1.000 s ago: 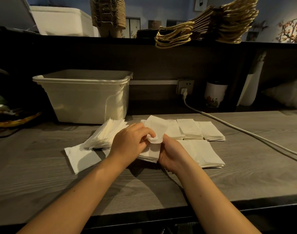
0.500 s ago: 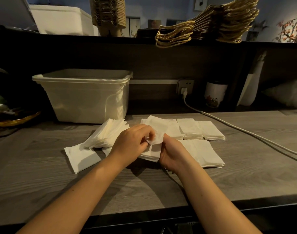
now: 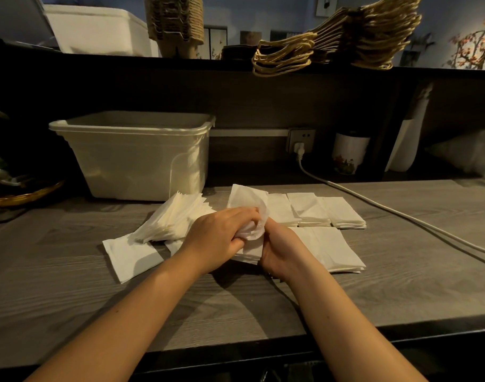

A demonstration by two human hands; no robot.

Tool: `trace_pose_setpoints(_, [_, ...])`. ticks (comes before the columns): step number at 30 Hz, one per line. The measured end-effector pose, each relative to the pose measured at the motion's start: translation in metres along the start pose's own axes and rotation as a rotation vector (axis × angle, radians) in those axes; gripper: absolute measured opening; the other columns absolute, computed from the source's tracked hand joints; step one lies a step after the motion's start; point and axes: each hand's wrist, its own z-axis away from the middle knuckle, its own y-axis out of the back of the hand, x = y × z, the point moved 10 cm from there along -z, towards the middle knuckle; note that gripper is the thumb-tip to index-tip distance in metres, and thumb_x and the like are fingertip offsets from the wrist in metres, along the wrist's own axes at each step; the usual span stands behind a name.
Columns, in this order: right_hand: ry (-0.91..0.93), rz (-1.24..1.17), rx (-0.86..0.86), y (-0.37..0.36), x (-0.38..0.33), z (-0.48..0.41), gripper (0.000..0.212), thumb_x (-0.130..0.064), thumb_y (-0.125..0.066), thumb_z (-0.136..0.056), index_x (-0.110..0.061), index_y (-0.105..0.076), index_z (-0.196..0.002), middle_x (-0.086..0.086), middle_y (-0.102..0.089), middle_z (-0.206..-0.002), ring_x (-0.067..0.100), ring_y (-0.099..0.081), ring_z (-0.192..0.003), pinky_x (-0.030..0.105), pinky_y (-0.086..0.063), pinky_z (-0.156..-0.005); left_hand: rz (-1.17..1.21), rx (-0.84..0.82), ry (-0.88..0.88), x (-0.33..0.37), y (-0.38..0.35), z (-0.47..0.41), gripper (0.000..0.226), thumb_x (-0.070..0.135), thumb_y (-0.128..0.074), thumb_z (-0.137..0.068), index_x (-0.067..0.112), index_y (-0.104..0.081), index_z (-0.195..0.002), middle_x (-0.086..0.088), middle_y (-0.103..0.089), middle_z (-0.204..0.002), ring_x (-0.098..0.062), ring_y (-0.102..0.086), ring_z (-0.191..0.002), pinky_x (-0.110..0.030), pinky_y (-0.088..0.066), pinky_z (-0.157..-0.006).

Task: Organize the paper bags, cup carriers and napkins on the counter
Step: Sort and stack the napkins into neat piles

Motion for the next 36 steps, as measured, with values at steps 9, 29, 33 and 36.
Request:
trace_pose_setpoints(9, [0.027, 0.010, 0.027, 0.005, -0.002, -0.002, 0.031, -0.023, -0.046, -0.098, -0.007, -0.061, -0.120, 0.017, -0.068, -0.110, 0.027, -0.068, -0.095, 0.036, -0.057, -0.078, 0.002, -0.024, 0.111, -0.007, 0.005, 0.000, 0.108, 0.004, -0.071, -0.074, 0.053, 0.007, -0.131, -0.005, -0.063, -0.118, -0.016, -0.055, -0.055, -0.032, -0.055, -0.055])
trace_pose_setpoints(29, [-0.053, -0.098, 0.084, 0.010, 0.008, -0.005, 0.041, -0.028, -0.033, -0.103, -0.003, -0.052, -0.129, 0.020, -0.064, -0.118, 0.029, -0.066, -0.096, 0.034, -0.058, -0.062, -0.049, -0.041, 0.130, -0.011, 0.003, 0.001, 0.039, 0.029, -0.070, -0.075, 0.034, -0.046, -0.106, 0.015, -0.052, -0.082, -0.008, -0.046, -0.066, -0.019, -0.039, -0.053])
trace_pose_setpoints(33, [-0.036, -0.078, 0.085, 0.010, 0.006, -0.004, 0.041, -0.027, -0.032, -0.103, -0.002, -0.054, -0.127, 0.020, -0.065, -0.115, 0.029, -0.067, -0.094, 0.034, -0.057, -0.065, -0.126, -0.032, 0.063, -0.004, 0.005, -0.001, 0.046, 0.027, -0.063, -0.070, 0.037, -0.058, -0.114, 0.009, -0.060, -0.088, -0.007, -0.048, -0.071, -0.020, -0.040, -0.048])
trace_pose_setpoints(36, [-0.040, -0.109, 0.079, 0.008, 0.005, -0.001, 0.045, -0.032, -0.028, -0.104, -0.003, -0.052, -0.128, 0.019, -0.063, -0.119, 0.028, -0.065, -0.099, 0.034, -0.055, -0.076, -0.125, -0.025, 0.085, -0.008, 0.005, -0.001, 0.033, 0.026, -0.062, -0.066, 0.026, -0.068, -0.099, 0.006, -0.063, -0.091, -0.016, -0.060, -0.080, -0.025, -0.046, -0.052])
